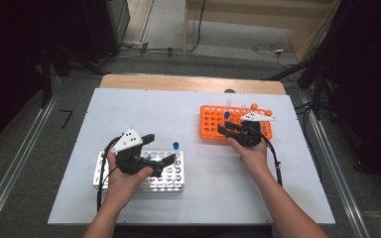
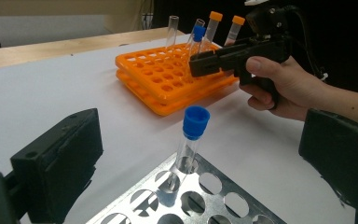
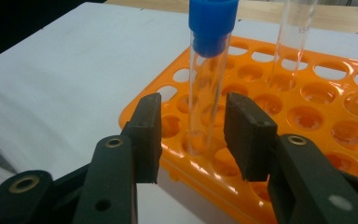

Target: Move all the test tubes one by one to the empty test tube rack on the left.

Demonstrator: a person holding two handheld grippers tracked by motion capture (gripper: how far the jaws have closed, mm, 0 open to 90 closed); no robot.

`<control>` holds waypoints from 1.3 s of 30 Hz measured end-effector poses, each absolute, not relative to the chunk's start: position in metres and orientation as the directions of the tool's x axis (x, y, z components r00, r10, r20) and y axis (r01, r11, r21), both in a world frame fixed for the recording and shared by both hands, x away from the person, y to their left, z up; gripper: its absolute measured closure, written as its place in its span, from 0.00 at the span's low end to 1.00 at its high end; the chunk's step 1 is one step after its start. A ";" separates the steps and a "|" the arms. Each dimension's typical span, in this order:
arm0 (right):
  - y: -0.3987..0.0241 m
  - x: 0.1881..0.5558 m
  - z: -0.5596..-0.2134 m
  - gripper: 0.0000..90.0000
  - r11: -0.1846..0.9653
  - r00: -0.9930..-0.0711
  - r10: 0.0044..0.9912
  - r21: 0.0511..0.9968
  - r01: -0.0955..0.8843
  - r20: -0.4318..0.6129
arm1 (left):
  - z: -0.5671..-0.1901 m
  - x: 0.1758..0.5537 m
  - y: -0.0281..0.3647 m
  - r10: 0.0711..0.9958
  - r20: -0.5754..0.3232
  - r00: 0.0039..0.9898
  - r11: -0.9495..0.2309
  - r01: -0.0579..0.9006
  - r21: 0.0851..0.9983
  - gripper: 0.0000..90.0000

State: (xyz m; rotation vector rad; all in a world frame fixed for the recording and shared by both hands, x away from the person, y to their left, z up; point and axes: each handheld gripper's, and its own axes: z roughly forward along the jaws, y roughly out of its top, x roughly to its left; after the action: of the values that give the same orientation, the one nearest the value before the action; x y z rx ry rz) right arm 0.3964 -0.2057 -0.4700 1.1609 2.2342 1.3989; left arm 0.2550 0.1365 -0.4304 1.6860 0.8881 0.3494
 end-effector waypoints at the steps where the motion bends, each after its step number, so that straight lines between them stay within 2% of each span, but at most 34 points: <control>1: -0.204 0.397 -0.471 0.63 0.215 -0.642 0.746 0.846 0.487 0.180 | -0.430 0.255 0.137 0.710 -0.216 0.670 -0.072 0.374 0.925 0.00; 6: -0.198 0.400 -0.477 0.67 0.211 -0.632 0.753 0.842 0.497 0.185 | -0.431 0.256 0.136 0.711 -0.216 0.669 -0.074 0.377 0.923 0.00; 12: -0.192 0.400 -0.482 0.80 0.216 -0.624 0.766 0.851 0.478 0.156 | -0.431 0.257 0.135 0.709 -0.220 0.670 -0.073 0.379 0.922 0.00; 14: -0.192 0.400 -0.482 0.82 0.214 -0.622 0.767 0.853 0.477 0.156 | -0.431 0.257 0.135 0.709 -0.219 0.670 -0.073 0.378 0.923 0.00; 23: -0.195 0.399 -0.480 0.83 0.225 -0.629 0.766 0.861 0.455 0.132 | -0.430 0.259 0.130 0.705 -0.215 0.676 -0.079 0.377 0.923 0.01; 30: -0.205 0.393 -0.463 0.84 0.189 -0.642 0.755 0.892 0.411 0.136 | -0.426 0.260 0.121 0.699 -0.181 0.692 -0.115 0.358 0.926 0.01; 39: -0.214 0.372 -0.442 0.83 0.221 -0.677 0.729 0.901 0.374 0.102 | -0.419 0.260 0.106 0.677 -0.161 0.718 -0.140 0.340 0.930 0.01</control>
State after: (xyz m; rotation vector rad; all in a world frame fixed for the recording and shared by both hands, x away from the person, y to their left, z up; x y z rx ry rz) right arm 0.3716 -0.2144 -0.4424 1.0266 2.1580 1.4407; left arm 0.2604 0.1063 -0.4193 1.7453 0.8106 0.3552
